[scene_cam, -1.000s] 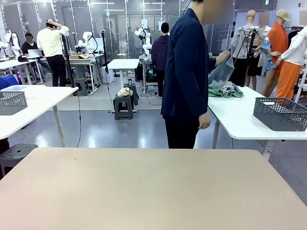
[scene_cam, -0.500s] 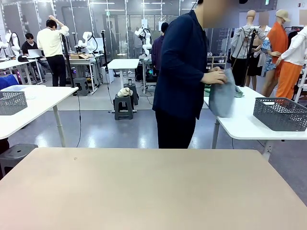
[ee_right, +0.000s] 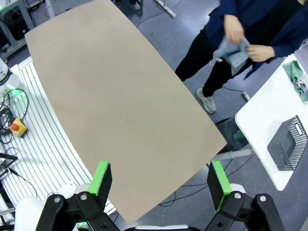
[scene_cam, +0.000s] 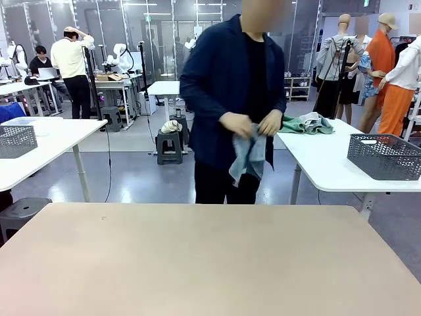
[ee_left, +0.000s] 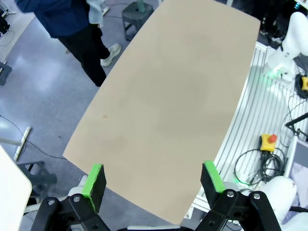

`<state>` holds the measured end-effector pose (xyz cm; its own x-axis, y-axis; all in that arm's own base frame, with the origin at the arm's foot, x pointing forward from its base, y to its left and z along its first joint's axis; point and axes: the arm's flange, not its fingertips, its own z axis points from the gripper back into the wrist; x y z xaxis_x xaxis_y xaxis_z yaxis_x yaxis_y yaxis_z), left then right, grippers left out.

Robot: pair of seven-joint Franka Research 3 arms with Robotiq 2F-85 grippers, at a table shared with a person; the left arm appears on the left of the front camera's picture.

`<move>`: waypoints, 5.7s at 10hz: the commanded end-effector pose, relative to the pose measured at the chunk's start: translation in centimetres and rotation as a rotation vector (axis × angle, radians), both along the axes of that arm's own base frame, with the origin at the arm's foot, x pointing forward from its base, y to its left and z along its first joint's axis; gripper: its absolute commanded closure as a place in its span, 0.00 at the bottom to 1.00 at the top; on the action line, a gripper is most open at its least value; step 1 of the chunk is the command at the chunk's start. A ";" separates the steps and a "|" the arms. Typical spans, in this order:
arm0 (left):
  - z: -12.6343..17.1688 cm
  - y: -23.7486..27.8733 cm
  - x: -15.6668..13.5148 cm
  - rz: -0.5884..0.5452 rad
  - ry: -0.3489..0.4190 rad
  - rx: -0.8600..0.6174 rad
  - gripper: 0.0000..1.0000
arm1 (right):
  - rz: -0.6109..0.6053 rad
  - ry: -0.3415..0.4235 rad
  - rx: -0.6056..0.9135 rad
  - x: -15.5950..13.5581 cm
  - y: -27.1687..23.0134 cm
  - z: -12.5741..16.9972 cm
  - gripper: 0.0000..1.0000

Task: Fold the towels and place them in the basket.
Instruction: When a person lays out a Towel with hook on the table, fold it in half twice.

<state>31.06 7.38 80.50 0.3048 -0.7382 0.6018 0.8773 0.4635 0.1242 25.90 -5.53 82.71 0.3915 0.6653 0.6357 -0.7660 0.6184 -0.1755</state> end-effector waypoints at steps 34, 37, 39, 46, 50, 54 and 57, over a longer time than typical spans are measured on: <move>-0.5 -1.4 0.4 -0.037 -0.002 0.012 0.00 | 0.034 0.003 -0.015 0.5 1.3 -0.3 0.00; -4.3 -8.5 2.8 -0.161 0.058 0.118 0.00 | 0.164 0.037 -0.100 2.5 7.6 -1.9 0.00; -7.9 -13.6 3.7 -0.245 0.100 0.194 0.00 | 0.270 0.084 -0.178 3.7 13.2 -4.8 0.00; -27.7 -20.8 4.0 -0.400 0.295 0.462 0.00 | 0.430 0.365 -0.447 7.5 24.3 -26.2 0.00; -30.5 -20.1 4.7 -0.423 0.290 0.520 0.00 | 0.478 0.376 -0.462 8.2 24.0 -28.6 0.00; -30.7 -20.3 4.1 -0.412 0.314 0.497 0.00 | 0.436 0.399 -0.471 7.9 24.4 -29.0 0.00; -32.1 -22.8 3.9 -0.408 0.297 0.567 0.00 | 0.458 0.378 -0.510 7.9 26.1 -30.2 0.00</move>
<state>35.09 -13.56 49.48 0.0293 -0.9964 0.0801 0.9985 0.0254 -0.0485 33.79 19.21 53.53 0.1518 0.9827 0.1065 -0.9882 0.1533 -0.0064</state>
